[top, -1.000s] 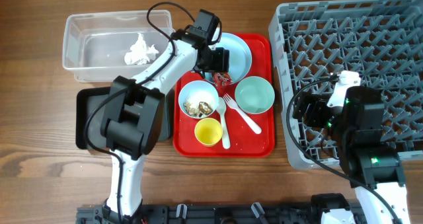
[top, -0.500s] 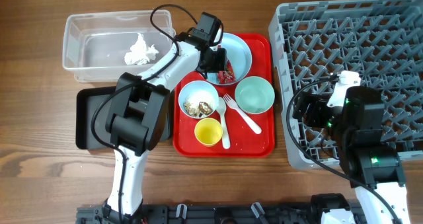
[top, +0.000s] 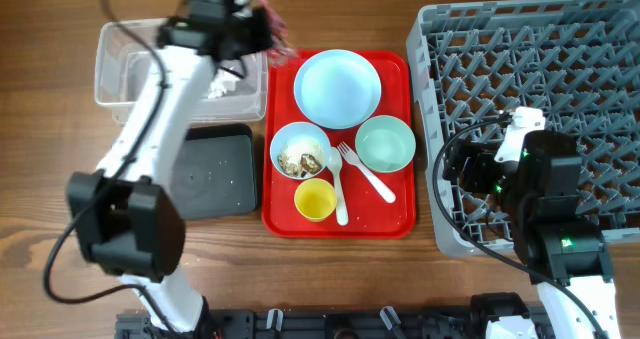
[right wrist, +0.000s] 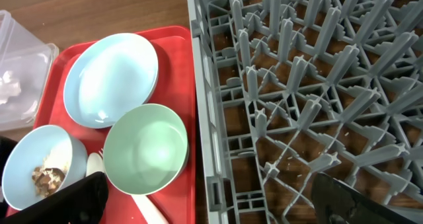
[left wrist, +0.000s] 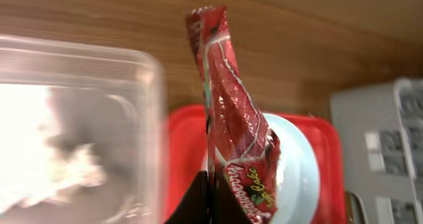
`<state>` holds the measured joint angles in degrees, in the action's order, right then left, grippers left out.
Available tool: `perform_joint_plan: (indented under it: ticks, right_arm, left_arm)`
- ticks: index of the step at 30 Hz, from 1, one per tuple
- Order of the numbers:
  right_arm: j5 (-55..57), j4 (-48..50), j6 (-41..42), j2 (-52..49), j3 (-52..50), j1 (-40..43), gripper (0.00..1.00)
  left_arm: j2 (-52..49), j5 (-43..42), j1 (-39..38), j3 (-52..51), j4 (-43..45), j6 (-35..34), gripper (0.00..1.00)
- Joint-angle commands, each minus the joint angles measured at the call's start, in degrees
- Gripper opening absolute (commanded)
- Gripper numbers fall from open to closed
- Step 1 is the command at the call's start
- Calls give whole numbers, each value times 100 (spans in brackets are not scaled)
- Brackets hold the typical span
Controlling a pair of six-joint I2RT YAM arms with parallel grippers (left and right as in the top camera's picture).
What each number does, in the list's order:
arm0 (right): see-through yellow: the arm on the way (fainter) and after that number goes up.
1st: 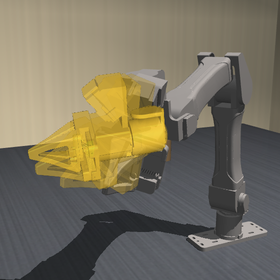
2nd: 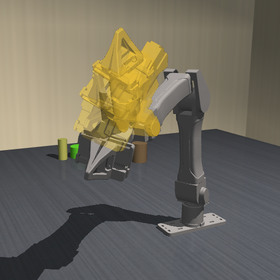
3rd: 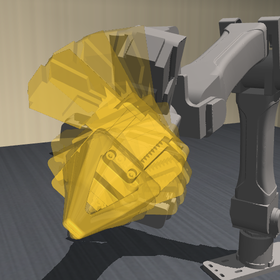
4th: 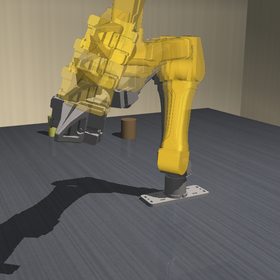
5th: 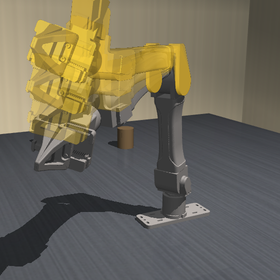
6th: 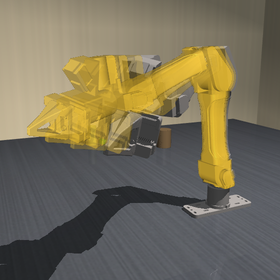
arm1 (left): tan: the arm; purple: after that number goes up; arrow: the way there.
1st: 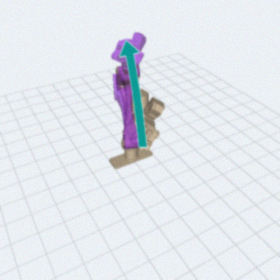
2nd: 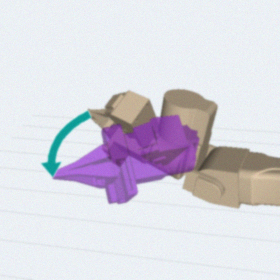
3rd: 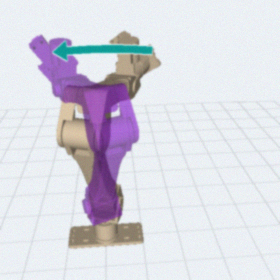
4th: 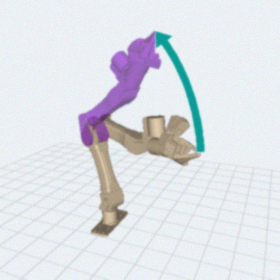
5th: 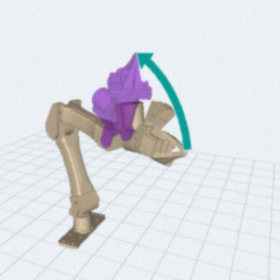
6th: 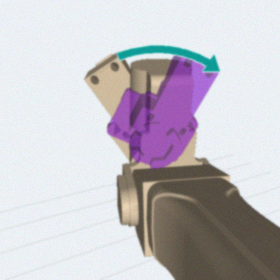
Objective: Sort waste into correct bins and load items into the dishwasher rack
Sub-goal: 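Carry the red wrapper left and drop it into the clear bin, then grasp the yellow cup with the left gripper and lift it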
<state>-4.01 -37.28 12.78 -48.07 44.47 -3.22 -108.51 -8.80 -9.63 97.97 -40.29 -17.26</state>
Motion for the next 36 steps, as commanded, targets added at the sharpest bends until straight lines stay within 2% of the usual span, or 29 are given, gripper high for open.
perform_joint_plan:
  ticks: [1,4,5,6,9,10,12,14,18,36]
  right_arm:
    - [13,11,-81,-9,122,-9,99]
    - [13,13,-81,-11,122,-9,100]
    - [13,17,-81,-11,122,-9,100]
    - [11,17,-79,-11,122,-9,100]
    - [11,13,-81,-9,122,-9,100]
    - [11,11,-79,-11,122,-9,100]
    - [4,13,-74,-9,122,-9,100]
    - [-142,42,-76,-9,122,-9,100]
    - [-203,79,-79,-9,129,-9,100]
    - [-96,-275,-210,-11,129,-9,100]
  left_arm:
    - [-42,142,599,-33,-518,4,4]
    - [-46,140,894,-42,-822,4,4]
    - [-46,142,955,-42,-903,7,10]
    - [-46,142,990,-42,-984,7,20]
    - [-46,142,1038,-42,-1272,7,60]
    - [-46,142,1038,-42,-1381,7,62]
    - [-46,140,1032,-42,-1528,4,83]
    - [-46,136,1023,-42,-1690,2,95]
    - [-46,136,846,-42,-2022,-2,100]
    - [-46,140,-420,-42,-1513,-61,100]
